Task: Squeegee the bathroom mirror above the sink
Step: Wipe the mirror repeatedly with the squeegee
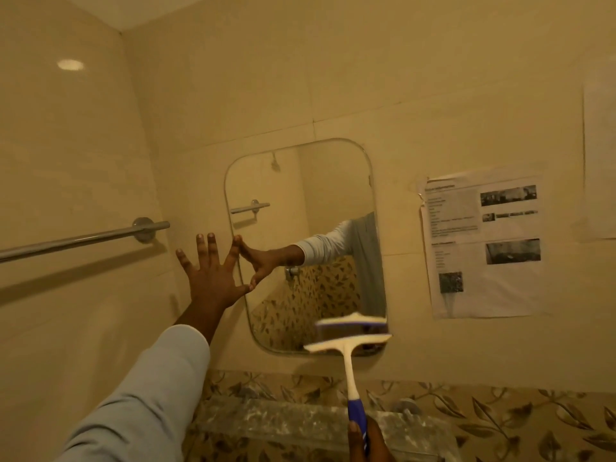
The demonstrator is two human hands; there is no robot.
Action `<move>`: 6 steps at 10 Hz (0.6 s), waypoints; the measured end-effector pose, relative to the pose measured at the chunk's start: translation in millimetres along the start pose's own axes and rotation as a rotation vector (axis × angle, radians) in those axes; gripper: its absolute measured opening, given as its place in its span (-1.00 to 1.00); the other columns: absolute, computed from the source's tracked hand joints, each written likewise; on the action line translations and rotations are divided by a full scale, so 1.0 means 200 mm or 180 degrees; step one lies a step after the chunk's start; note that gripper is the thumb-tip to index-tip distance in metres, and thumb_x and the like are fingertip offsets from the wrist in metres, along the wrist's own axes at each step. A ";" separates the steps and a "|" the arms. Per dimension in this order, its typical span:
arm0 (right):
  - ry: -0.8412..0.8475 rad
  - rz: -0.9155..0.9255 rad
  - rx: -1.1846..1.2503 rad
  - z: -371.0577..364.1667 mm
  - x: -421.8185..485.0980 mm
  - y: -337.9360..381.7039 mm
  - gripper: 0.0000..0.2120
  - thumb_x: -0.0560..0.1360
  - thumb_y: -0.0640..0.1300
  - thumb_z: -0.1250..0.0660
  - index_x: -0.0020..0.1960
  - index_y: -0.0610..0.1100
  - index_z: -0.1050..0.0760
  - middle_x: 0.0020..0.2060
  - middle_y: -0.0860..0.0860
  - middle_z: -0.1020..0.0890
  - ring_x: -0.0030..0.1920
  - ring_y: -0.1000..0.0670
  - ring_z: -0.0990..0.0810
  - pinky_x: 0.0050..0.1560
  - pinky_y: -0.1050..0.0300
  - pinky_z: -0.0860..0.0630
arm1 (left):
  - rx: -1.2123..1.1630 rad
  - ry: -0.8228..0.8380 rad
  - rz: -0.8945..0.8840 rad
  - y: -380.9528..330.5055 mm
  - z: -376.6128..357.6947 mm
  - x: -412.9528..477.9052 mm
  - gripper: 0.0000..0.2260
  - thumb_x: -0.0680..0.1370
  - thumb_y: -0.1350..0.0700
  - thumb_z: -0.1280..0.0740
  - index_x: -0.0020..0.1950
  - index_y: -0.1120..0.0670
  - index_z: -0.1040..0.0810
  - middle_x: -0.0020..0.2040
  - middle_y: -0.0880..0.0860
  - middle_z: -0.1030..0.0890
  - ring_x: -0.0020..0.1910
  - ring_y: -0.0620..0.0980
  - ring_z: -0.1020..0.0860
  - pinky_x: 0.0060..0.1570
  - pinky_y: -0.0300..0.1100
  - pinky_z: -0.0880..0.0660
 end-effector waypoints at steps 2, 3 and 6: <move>0.0167 0.0438 0.0258 -0.17 0.43 0.97 -0.70 0.58 0.24 -0.19 0.03 0.03 -0.51 -0.37 0.05 -0.53 -0.40 0.15 -0.48 -0.38 0.29 -0.39 | -0.0035 0.0005 -0.0078 0.03 0.03 -0.01 0.05 0.38 -0.63 -0.08 0.58 -0.20 0.47 0.65 0.24 0.33 0.59 0.36 0.40 0.41 0.56 0.21; 0.0448 0.0863 0.0634 -0.34 0.62 1.28 -0.91 0.73 -0.02 -0.19 0.11 0.03 -0.47 -0.29 0.16 -0.61 -0.36 0.23 -0.53 -0.35 0.34 -0.50 | -0.0112 0.0040 -0.0140 0.06 0.04 -0.01 0.04 0.39 -0.61 -0.12 0.57 -0.23 0.48 0.64 0.23 0.37 0.57 0.36 0.43 0.41 0.57 0.23; 0.0820 0.0893 0.0653 -0.65 0.95 1.61 -0.83 0.75 -0.09 -0.17 0.33 -0.02 -0.33 -0.05 -0.08 -0.62 -0.13 -0.02 -0.66 -0.03 -0.18 -0.70 | -0.0066 0.0246 -0.0091 0.18 0.01 -0.13 0.09 0.38 -0.60 -0.16 0.56 -0.22 0.52 0.59 0.16 0.50 0.54 0.34 0.50 0.40 0.56 0.27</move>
Point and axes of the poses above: each hand's wrist, its own x-axis towards the middle knuckle, its own z-axis out of the back of the hand, y = z × x, the point moved 2 cm from there along x, towards the middle knuckle
